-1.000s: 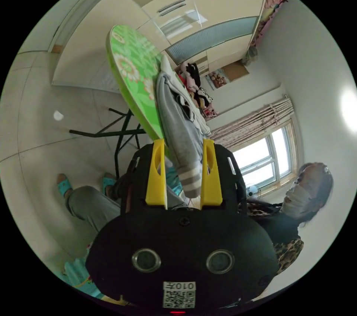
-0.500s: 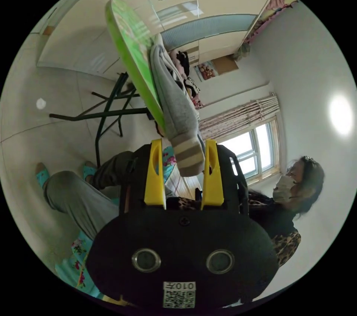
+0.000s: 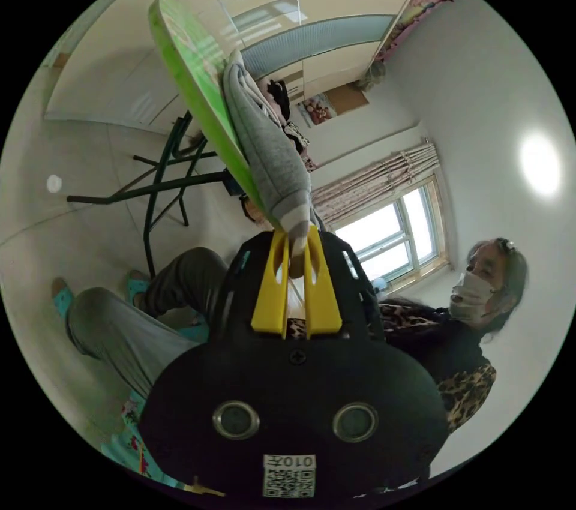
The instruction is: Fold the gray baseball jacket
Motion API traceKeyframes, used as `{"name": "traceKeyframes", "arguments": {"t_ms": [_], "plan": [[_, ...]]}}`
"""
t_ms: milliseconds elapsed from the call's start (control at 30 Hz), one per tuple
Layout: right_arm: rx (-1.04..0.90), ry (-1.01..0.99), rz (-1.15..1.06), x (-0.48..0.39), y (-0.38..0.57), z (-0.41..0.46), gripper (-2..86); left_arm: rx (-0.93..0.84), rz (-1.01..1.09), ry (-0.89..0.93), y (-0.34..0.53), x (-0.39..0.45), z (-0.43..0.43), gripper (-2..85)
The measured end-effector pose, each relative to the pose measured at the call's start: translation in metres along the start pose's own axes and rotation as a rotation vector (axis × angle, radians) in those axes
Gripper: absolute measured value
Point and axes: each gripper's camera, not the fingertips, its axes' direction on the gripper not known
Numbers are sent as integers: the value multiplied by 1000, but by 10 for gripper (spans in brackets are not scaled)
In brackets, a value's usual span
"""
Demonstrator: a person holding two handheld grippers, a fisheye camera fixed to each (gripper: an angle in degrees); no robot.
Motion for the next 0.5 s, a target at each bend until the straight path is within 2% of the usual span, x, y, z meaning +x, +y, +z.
{"name": "traceKeyframes", "arguments": {"t_ms": [133,300,500], "plan": [[-20,33,-68,-27,8,-4,46,27,62,-21,10,24,-5,54],[16,-98,-140,-52,29,-12,45,8,107,35,38,55,-11,51],[51,-54,-389,-110,50,-26,46,25,270,93,60,121,-27,54]]}}
